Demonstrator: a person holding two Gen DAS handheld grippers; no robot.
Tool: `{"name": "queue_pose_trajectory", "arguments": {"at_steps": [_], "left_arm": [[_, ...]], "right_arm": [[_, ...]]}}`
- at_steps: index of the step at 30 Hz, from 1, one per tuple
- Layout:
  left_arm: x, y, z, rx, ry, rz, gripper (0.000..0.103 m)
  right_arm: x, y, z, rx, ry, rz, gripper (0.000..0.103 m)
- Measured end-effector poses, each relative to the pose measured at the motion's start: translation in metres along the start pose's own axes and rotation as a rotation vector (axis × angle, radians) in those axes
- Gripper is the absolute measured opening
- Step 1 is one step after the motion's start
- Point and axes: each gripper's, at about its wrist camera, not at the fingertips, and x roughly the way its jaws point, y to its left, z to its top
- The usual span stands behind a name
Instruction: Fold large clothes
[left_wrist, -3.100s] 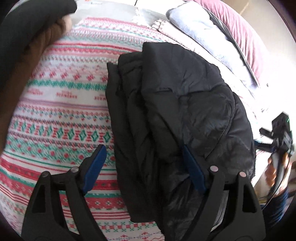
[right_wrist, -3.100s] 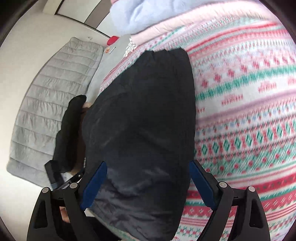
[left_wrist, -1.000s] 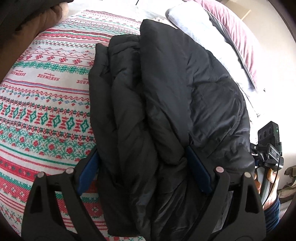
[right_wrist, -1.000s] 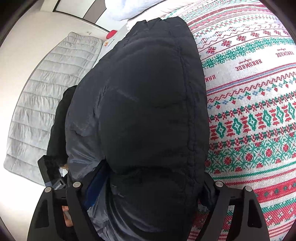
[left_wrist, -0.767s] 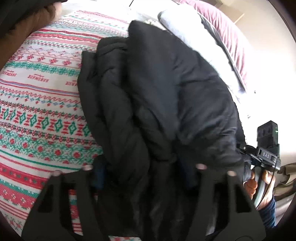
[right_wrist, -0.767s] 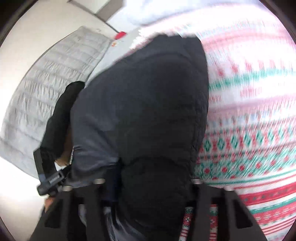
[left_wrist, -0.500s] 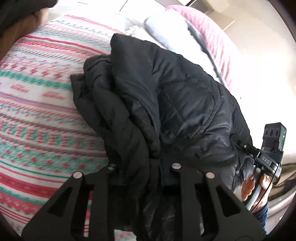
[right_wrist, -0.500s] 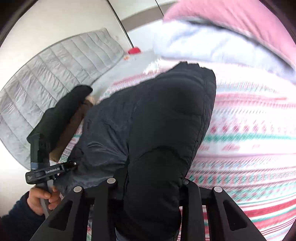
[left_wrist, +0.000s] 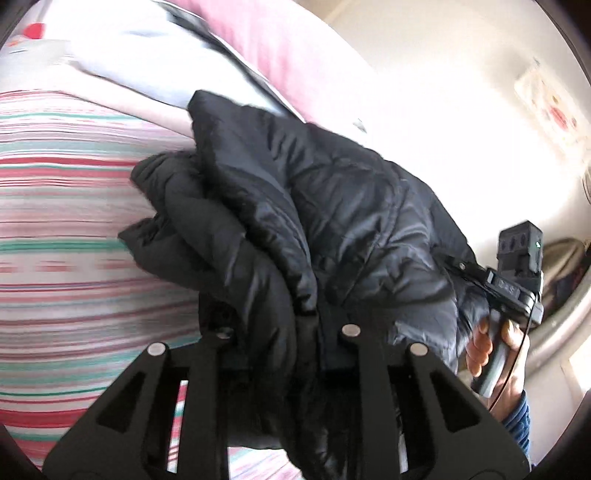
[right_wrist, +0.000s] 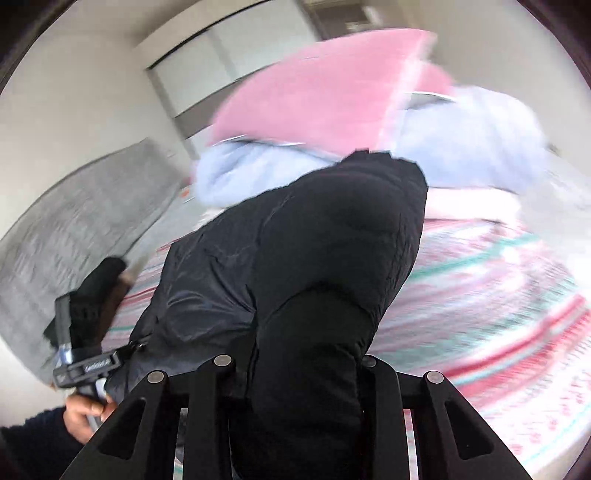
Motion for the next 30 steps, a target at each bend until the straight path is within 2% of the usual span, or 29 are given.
{"name": "queue_pose_trajectory", "arguments": {"at_steps": [5, 8, 9, 10, 12, 13, 15, 18, 21, 23, 25, 27, 29, 30], "left_arm": [[0.084, -0.051, -0.01, 0.026, 0.057, -0.044, 0.025], [0.122, -0.064, -0.022, 0.063, 0.114, -0.027, 0.027], [0.129, -0.063, -0.024, 0.059, 0.128, -0.014, 0.028], [0.134, -0.058, -0.028, 0.036, 0.132, -0.018, 0.031], [0.133, -0.049, -0.032, 0.007, 0.133, -0.039, 0.036], [0.134, -0.045, -0.031, 0.003, 0.142, -0.039, 0.039], [0.131, -0.035, -0.028, -0.013, 0.166, -0.047, 0.045], [0.123, -0.015, -0.017, -0.062, 0.211, -0.05, 0.053], [0.105, -0.004, -0.007, -0.079, 0.219, -0.027, 0.059], [0.086, -0.012, -0.012, -0.057, 0.211, 0.007, 0.06], [0.062, -0.014, -0.01, -0.015, 0.2, 0.075, 0.061], [0.039, -0.02, -0.018, 0.016, 0.206, 0.131, 0.066], [0.022, -0.033, -0.027, 0.065, 0.206, 0.191, 0.077], [0.005, -0.041, -0.032, 0.115, 0.196, 0.232, 0.079]], "right_arm": [[-0.027, -0.111, -0.005, 0.15, -0.055, -0.012, 0.03], [-0.023, -0.164, -0.017, 0.22, -0.029, -0.066, 0.034], [-0.012, -0.18, -0.026, 0.252, 0.009, -0.081, 0.04], [0.001, -0.192, -0.037, 0.285, 0.049, -0.096, 0.052], [0.008, -0.214, -0.053, 0.34, 0.075, -0.1, 0.067], [0.006, -0.221, -0.057, 0.372, 0.077, -0.085, 0.071], [-0.003, -0.224, -0.056, 0.394, 0.076, -0.116, 0.078], [-0.012, -0.204, -0.054, 0.36, 0.09, -0.192, 0.081], [-0.022, -0.184, -0.058, 0.295, 0.132, -0.351, 0.084], [-0.038, -0.171, -0.06, 0.265, 0.138, -0.439, 0.084], [-0.056, -0.149, -0.059, 0.238, 0.119, -0.532, 0.084], [-0.074, -0.126, -0.059, 0.248, 0.085, -0.568, 0.084], [-0.093, -0.098, -0.061, 0.277, 0.026, -0.554, 0.084], [-0.102, -0.079, -0.064, 0.291, -0.004, -0.536, 0.085]]}}
